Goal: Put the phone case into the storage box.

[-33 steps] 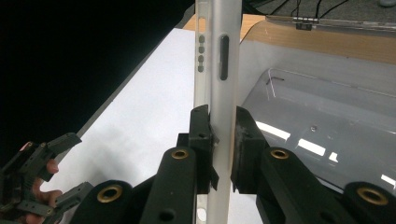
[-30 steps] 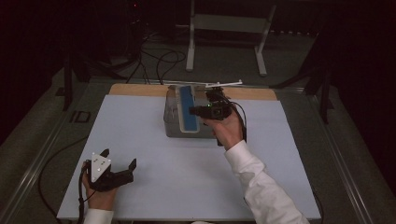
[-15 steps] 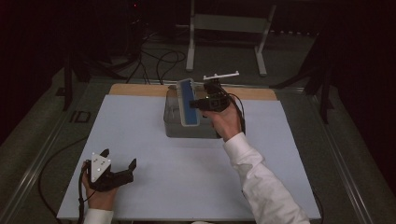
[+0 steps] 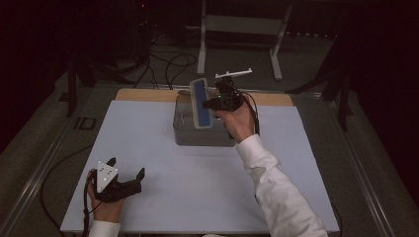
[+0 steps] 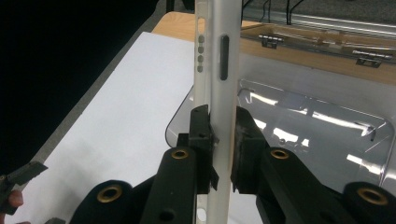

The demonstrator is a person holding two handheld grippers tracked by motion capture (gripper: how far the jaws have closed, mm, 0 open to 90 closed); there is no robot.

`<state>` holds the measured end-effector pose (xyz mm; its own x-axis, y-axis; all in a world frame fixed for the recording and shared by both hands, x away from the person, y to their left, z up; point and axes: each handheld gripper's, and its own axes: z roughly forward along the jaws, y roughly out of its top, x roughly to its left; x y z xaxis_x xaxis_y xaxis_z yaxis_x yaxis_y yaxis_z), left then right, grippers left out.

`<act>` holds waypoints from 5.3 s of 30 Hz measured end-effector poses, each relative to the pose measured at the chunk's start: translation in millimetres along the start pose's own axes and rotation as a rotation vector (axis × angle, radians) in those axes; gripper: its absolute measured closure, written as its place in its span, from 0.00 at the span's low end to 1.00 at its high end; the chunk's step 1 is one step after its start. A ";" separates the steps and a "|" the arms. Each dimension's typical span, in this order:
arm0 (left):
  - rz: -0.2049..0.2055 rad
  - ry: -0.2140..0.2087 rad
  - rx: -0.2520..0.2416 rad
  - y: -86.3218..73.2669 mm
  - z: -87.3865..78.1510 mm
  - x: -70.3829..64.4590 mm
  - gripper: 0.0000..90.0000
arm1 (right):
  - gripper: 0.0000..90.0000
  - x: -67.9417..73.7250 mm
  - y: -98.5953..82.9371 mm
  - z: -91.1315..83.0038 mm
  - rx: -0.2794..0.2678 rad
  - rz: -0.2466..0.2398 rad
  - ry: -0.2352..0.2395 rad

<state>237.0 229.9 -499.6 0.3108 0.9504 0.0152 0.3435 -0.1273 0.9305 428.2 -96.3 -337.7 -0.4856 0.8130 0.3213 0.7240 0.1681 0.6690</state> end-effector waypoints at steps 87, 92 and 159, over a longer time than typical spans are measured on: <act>0.002 0.000 -0.001 0.0 0.2 0.1 0.00 | 0.90 -52.8 20.2 -3.2 0.039 0.115 -0.223; 0.002 0.001 -0.003 0.1 -0.1 0.3 0.00 | 0.90 -56.0 19.1 -3.5 0.043 0.118 -0.235; 0.002 0.003 -0.001 0.0 -0.1 0.6 0.00 | 0.90 -85.6 -11.1 19.9 0.164 0.146 -0.342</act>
<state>237.1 230.5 -499.5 0.3093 0.9508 0.0185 0.3416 -0.1292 0.9309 471.5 -156.6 -385.9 -0.2012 0.9688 0.1446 0.8551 0.1017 0.5084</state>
